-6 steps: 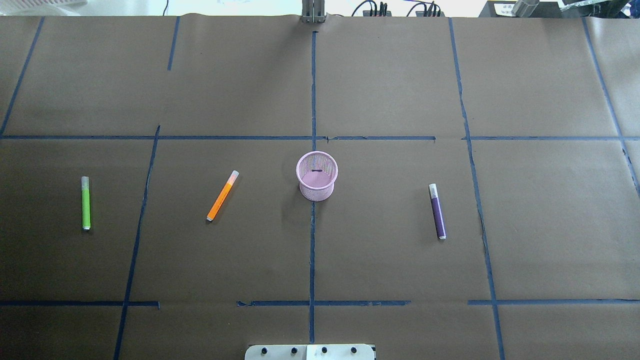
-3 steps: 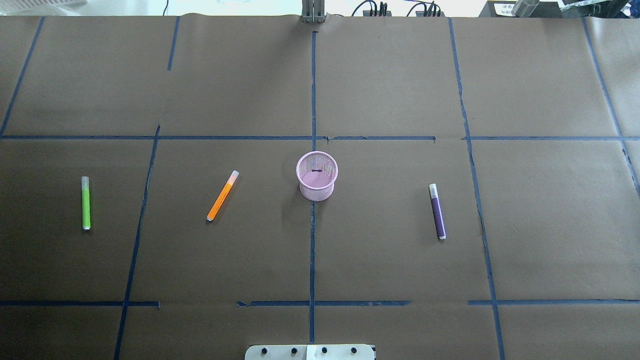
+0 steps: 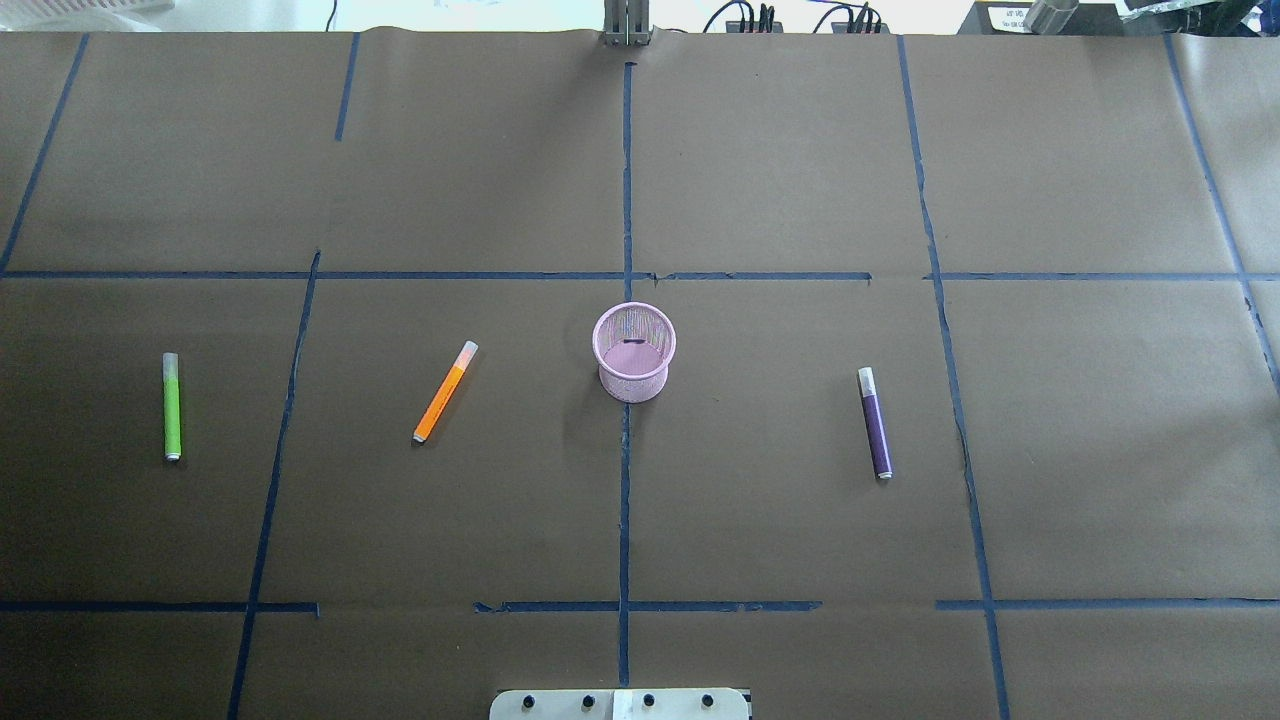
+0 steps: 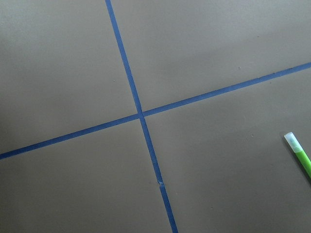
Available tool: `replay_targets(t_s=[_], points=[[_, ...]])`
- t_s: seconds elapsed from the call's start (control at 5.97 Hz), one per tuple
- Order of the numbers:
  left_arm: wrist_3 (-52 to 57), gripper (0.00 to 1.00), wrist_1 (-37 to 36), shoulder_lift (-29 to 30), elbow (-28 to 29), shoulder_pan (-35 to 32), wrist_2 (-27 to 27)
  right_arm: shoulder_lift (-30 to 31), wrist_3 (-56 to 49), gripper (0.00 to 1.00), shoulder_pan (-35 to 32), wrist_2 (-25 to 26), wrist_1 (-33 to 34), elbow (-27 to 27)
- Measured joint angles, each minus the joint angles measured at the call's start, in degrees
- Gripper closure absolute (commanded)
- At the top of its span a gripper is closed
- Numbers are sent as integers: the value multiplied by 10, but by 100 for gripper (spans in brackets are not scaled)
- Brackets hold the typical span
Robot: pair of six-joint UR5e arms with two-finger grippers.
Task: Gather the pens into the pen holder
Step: 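Grasp the yellow highlighter with the right gripper and lift it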
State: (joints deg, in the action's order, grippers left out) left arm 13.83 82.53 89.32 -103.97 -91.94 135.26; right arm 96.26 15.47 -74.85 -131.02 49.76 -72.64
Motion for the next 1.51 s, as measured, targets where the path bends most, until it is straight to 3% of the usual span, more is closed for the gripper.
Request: replay_targets(t_s=[0.17,0.34,0.5,1.01,1.51], points=[[0,0,0,0,0,0,0,0,-1,49,7,0,0,2],[1,0,0,-1,0,0,0,-1,-1,79,10,0,0,3],[1,0,0,-1,0,0,0,-2,-1,100,12,0,0,3],[0,0,0,-2,0,0,0,-7,0,100,12,-7,0,-9],[1,0,26,-3,-4,0,1,-1,2,98,5,-11,1,-123]])
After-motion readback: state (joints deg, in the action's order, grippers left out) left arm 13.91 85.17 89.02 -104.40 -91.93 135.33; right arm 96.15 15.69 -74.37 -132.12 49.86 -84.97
